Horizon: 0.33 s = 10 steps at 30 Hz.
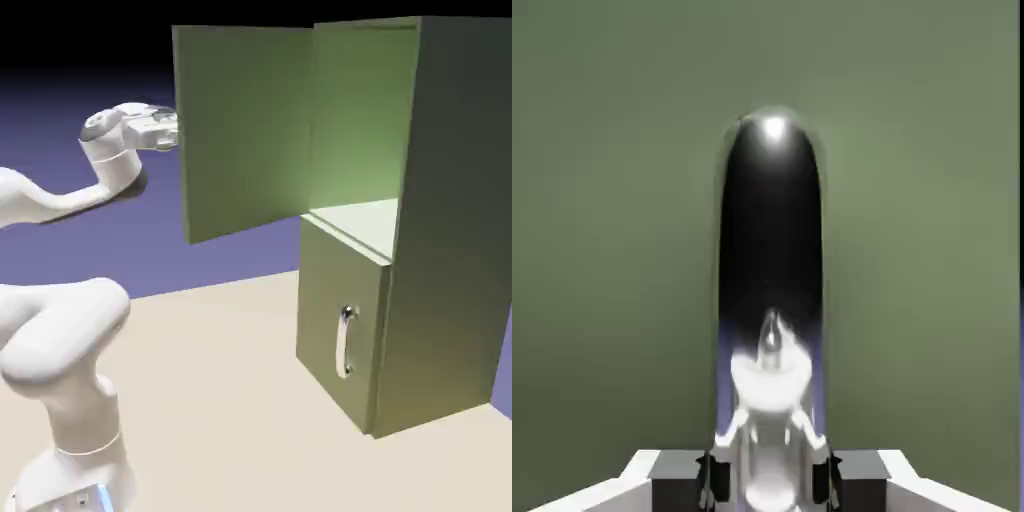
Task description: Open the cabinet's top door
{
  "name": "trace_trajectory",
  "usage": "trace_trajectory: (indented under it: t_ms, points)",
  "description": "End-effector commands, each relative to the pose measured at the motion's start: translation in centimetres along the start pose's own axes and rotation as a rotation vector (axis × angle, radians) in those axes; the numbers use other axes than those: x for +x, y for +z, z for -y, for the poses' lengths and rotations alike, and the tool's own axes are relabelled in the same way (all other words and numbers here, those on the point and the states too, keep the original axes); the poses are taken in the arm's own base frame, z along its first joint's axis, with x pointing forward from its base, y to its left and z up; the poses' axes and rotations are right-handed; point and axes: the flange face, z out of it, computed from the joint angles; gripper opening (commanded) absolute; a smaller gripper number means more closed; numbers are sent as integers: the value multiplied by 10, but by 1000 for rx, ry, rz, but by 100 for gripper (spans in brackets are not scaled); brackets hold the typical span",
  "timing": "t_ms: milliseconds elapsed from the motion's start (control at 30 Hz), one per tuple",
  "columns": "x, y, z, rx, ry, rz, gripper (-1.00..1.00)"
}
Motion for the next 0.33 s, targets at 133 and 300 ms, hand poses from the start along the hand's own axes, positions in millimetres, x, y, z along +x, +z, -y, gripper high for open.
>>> trace_trajectory:
  t_ms: [133,300]
  points:
    - [-14,-30,14,-91,0,-91,-100]
    - [-24,-46,24,-142,0,-142,100]
